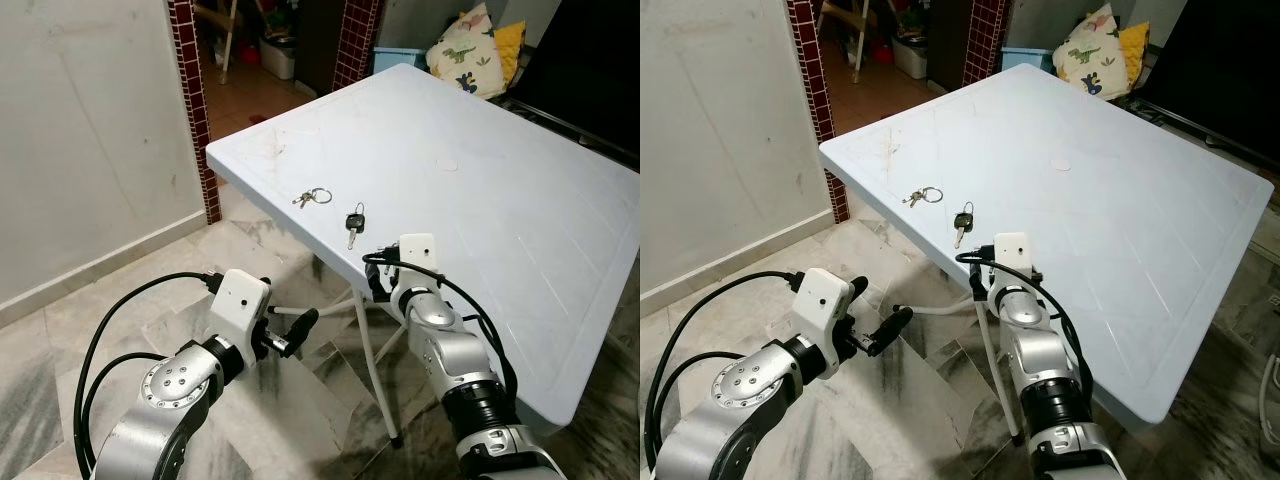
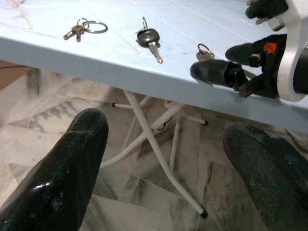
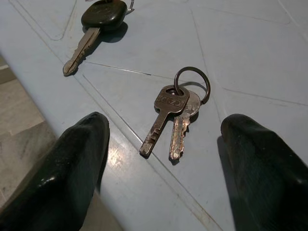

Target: Hang keys on a hook

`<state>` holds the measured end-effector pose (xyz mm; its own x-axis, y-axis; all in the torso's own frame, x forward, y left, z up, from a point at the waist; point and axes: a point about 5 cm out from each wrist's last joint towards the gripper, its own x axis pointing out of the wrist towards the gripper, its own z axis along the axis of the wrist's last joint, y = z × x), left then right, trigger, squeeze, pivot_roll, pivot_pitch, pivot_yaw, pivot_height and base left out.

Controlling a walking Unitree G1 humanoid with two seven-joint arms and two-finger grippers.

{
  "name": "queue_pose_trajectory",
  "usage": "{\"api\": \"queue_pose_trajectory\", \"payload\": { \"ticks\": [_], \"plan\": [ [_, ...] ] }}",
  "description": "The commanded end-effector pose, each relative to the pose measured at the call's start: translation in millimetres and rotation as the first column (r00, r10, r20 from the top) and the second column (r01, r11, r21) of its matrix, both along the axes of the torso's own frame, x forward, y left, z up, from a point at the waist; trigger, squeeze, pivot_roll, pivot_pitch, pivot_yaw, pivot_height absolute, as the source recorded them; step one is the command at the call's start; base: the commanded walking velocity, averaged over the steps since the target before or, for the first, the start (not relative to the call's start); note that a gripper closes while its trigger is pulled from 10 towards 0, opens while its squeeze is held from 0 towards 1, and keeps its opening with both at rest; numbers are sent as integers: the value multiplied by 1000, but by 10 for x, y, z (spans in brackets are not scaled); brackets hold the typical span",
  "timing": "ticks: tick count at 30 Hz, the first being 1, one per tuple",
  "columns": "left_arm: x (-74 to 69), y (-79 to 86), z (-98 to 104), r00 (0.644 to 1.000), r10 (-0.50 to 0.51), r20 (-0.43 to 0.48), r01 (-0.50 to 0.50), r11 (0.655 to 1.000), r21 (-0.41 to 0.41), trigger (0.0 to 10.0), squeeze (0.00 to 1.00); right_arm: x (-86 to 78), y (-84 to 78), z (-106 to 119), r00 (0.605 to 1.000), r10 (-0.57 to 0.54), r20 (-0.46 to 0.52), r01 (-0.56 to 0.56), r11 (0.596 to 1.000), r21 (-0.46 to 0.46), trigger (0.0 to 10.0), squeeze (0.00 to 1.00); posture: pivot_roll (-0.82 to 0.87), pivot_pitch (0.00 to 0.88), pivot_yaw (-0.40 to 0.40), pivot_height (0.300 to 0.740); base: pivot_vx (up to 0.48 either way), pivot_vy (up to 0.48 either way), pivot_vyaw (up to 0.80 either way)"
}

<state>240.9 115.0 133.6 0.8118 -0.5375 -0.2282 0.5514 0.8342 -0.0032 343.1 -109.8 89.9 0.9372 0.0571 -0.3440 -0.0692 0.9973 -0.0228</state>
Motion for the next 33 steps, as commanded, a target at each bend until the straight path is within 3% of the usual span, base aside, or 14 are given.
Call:
{"api": "queue_pose_trajectory", "payload": {
  "ticks": [1, 4, 7, 8, 9, 10, 11, 12, 13, 14, 16, 17, 18, 33],
  "plan": [
    [10, -23, 5, 1000, -2, 0, 2, 1000, -3, 10000, 0, 38, -22, 24, 1000, -7, 6, 7, 1000, 1, 1255, 0, 133, 71, -131, 740, 0, 0, 0],
    [2, -24, 1, 1000, 0, -2, 0, 1000, -4, 10000, 0, 73, -10, 62, 1000, -16, 18, 16, 1000, 7, 1176, 0, 134, 72, -132, 740, 0, 0, 0],
    [4, -29, 2, 1000, 3, -2, -3, 1000, -6, 10000, 0, 94, 3, 79, 1000, -24, 20, 23, 999, 28, 4471, 0, 135, 70, -134, 740, 0, 0, 0],
    [6, -31, 4, 1000, 3, -1, -3, 1000, -6, 10000, 0, 99, 7, 83, 1000, -25, 20, 24, 999, 35, 4471, 0, 135, 70, -134, 740, 0, 0, 0],
    [7, -34, 3, 1000, 4, -1, -4, 1000, -7, 10000, 0, 107, 14, 89, 999, -26, 18, 25, 999, 43, 7059, 0, 136, 70, -134, 740, 0, 0, 0],
    [7, -36, 1, 1000, 5, -2, -5, 1000, -7, 10000, 0, 116, 24, 95, 1000, -26, 16, 25, 998, 52, 7294, 0, 136, 70, -134, 740, 0, 0, 0],
    [7, -36, 0, 1000, 6, -3, -6, 1000, -8, 10000, 0, 122, 25, 98, 999, -30, 18, 29, 998, 50, 5137, 0, 136, 70, -133, 740, 0, 0, 0],
    [7, -36, 0, 1000, 6, -3, -6, 1000, -8, 10000, 0, 122, 25, 98, 999, -30, 18, 29, 998, 50, 5137, 0, 136, 70, -133, 740, 0, 0, 0],
    [7, -38, 2, 1000, 6, -4, -6, 1000, -8, 10000, 0, 124, 19, 89, 999, -42, 14, 42, 998, 44, 157, 0, 136, 70, -133, 740, 0, 0, 0],
    [7, -38, 3, 1000, 5, -3, -5, 1000, -8, 10000, 0, 122, 2, 79, 998, -62, 8, 61, 997, 41, 0, 0, 136, 70, -133, 740, 0, 0, 0],
    [11, -37, 5, 1000, 6, -3, -6, 1000, -7, 10000, 0, 124, -27, 64, 997, -80, 4, 80, 996, 32, 4431, 0, 139, 69, -134, 740, 0, 0, 0],
    [12, -37, 6, 1000, 7, -2, -7, 1000, -7, 10000, 0, 125, -26, 63, 997, -76, 4, 76, 997, 31, 4431, 0, 139, 69, -134, 740, 0, 0, 0],
    [15, -35, 7, 1000, 8, -2, -8, 1000, -7, 10000, 0, 119, -33, 52, 997, -81, -1, 81, 996, 33, 10000, 0, 138, 70, -131, 740, 0, 0, 0],
    [34, -61, 19, 1000, 3, 6, -3, 1000, -8, 10000, 0, 109, -22, -35, 994, -110, -21, 110, 993, 31, 10000, 0, 140, 64, -128, 740, 0, 0, 0]
  ]
}}
